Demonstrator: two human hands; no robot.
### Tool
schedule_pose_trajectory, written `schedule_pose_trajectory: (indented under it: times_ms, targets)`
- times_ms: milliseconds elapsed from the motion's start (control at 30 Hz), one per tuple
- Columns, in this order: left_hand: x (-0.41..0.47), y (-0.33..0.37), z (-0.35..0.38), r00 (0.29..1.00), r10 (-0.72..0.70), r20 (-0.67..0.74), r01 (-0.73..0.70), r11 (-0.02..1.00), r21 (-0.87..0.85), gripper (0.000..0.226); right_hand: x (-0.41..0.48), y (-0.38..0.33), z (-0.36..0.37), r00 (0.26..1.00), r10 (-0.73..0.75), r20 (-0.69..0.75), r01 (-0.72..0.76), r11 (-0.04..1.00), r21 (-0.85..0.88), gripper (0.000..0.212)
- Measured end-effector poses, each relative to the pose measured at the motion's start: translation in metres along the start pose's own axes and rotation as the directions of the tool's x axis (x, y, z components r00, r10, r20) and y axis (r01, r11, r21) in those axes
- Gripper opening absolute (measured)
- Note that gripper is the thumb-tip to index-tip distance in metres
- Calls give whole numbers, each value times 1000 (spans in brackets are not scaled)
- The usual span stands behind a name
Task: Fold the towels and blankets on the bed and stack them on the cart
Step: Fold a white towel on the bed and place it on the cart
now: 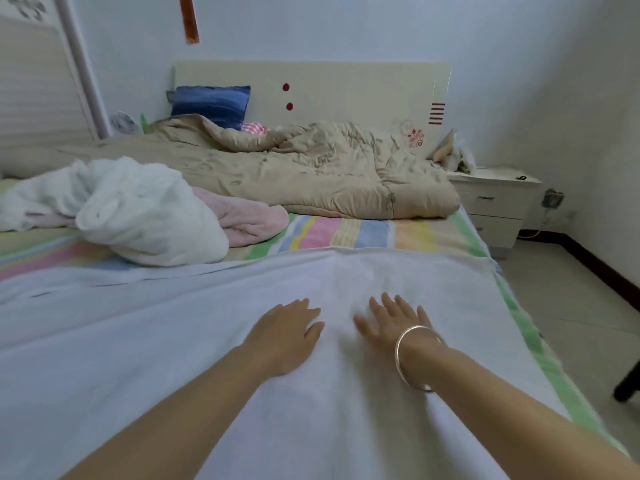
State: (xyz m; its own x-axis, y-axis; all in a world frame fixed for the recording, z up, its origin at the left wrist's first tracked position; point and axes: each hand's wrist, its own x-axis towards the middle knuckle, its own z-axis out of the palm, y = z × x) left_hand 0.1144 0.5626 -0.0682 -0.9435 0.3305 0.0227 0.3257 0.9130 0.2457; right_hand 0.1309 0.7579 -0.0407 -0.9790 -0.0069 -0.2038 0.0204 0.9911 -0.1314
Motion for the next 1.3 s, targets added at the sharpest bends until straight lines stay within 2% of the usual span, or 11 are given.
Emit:
schedule_pose_trajectory:
  times_ms: [133,333,467,633,667,767,933,1033,1133,1200,1300]
  targets:
    - [-89,-46,-24,999,-17,44,16,999,30,62,-88,-69,40,997,-67,47,68,997,-21,71]
    - [-218,-131,-57,996,-75,39,75,997,17,55,-189,-165,76,999,-20,43,19,999,27,70]
    - [-319,-186,-71,985,-124,118,118,992,51,58,-259,-250,99,999,16,31,-16,1000,18,71]
    - [-415,-241,-91,983,-152,105,128,970,205,62,-329,-357,131,994,-109,29,108,994,33,117]
    - [-433,-255,-98,980,-175,94,148,959,243,64,-343,-374,136,991,-134,30,133,991,30,113]
    - [-472,-293,-118,952,-296,80,278,943,181,66,-375,-409,147,979,-199,50,200,980,-18,72]
    - [-513,-316,-145,932,-355,-77,347,933,-98,44,-388,-446,134,953,-302,36,303,953,-25,65]
    - [-524,-308,-162,879,-425,-215,449,890,77,44,-391,-464,129,915,-403,-16,403,914,39,61]
    - [-530,-314,-178,808,-559,-185,589,778,220,46,-387,-480,127,900,-431,-70,437,890,133,49]
    - [-522,-330,-184,790,-578,-204,613,749,250,27,-371,-486,120,911,-396,-112,411,892,191,43]
    - [-487,-357,-190,783,-491,-383,582,795,171,17,-324,-493,103,918,-334,-213,379,897,229,36]
